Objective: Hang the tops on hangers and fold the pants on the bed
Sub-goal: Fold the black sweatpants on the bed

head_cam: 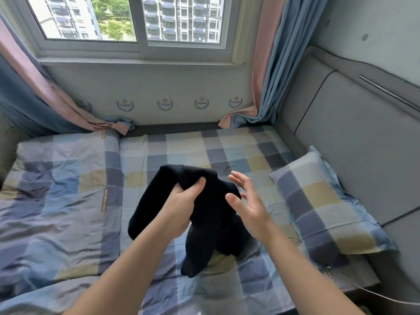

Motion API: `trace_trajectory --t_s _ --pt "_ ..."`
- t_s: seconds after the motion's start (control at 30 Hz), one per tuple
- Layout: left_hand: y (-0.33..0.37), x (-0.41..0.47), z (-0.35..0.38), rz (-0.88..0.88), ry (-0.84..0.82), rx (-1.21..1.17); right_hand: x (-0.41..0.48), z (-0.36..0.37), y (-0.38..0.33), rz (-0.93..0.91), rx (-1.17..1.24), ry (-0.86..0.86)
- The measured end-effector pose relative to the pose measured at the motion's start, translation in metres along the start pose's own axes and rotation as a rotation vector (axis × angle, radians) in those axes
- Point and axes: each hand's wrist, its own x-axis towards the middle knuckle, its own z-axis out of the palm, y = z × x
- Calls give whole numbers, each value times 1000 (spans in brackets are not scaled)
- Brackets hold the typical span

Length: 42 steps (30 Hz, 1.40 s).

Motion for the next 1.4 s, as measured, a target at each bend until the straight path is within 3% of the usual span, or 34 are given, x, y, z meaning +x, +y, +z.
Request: trace_trajectory --t_s 0.1,0.27,0.5,0.87,1.07,1.27,1.4 --pt "13 -1 4 38 8 -72 -12 21 14 122 212 -151" --pt "37 0 11 50 33 -124 -12 41 38 285 -8 -210" --pt "49 14 6 17 71 -104 -10 37 48 382 -47 -191" --pt "-14 6 -22 -78 -165 60 3 12 -7 161 231 55" --pt "-52 -12 -21 -104 -234 328 8 12 -34 74 230 113" --pt "-87 -17 -18 -151 -265 570 21 9 -55 77 311 230" --pt "-86 -14 -14 -153 -201 562 28 10 -54 98 288 252"
